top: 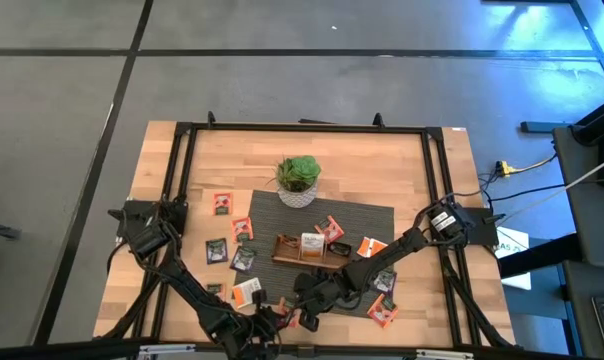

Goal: Pick & Place Tea
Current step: Put the orange tea bag into the left section of the wooden organizer

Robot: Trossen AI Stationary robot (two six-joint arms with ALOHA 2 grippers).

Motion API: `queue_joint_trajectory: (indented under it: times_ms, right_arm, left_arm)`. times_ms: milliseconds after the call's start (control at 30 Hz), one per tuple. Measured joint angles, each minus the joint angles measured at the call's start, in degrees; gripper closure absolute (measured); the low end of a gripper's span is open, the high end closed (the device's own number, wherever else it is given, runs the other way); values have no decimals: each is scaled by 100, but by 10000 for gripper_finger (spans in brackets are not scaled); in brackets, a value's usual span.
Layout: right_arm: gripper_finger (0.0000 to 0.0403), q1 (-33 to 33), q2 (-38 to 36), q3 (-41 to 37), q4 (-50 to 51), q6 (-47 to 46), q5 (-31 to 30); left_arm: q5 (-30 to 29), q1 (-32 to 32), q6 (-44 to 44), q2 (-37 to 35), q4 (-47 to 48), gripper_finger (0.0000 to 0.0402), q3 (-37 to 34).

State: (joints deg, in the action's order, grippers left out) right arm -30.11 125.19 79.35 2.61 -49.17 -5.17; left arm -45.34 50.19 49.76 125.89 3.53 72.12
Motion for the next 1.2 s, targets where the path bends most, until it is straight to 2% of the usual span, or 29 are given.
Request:
queue_joint_trajectory:
  times_ms: [333, 833, 1000, 1200]
  right_arm:
    - [396, -4, 0, -2, 20, 320, 26]
    - [401, -28, -105, 159, 363, 884, -279]
    - [401, -61, -281, 618, 1088, 1345, -832]
    - [402, -46, -433, 1387, 2449, 2146, -2017]
  left_arm:
    - [-104, 0, 4, 2, 2, 313, -2]
    - [-445, 235, -584, -608, 28, 313, -20]
    - [-704, 334, -772, -925, -9, 313, -15]
    - [-1172, 539, -1046, -1329, 7, 313, -11]
